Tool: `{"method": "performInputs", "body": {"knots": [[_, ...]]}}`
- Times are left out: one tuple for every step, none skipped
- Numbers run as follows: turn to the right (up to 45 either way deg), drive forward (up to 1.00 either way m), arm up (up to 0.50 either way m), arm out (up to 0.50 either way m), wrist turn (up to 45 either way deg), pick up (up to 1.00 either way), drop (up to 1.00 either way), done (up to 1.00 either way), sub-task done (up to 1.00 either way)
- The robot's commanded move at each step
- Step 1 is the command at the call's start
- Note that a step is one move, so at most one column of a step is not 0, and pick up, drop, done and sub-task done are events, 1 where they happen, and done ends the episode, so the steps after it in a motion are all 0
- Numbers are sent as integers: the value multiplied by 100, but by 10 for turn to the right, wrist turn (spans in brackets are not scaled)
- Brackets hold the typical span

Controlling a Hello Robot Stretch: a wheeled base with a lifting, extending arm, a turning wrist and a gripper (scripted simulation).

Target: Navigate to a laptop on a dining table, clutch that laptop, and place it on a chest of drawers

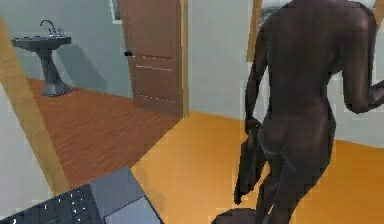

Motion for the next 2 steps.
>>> {"method": "performInputs", "body": {"knots": [[0,95,0,0,0,0,0,0,0],[-330,0,0,0,0,0,0,0,0]]}}
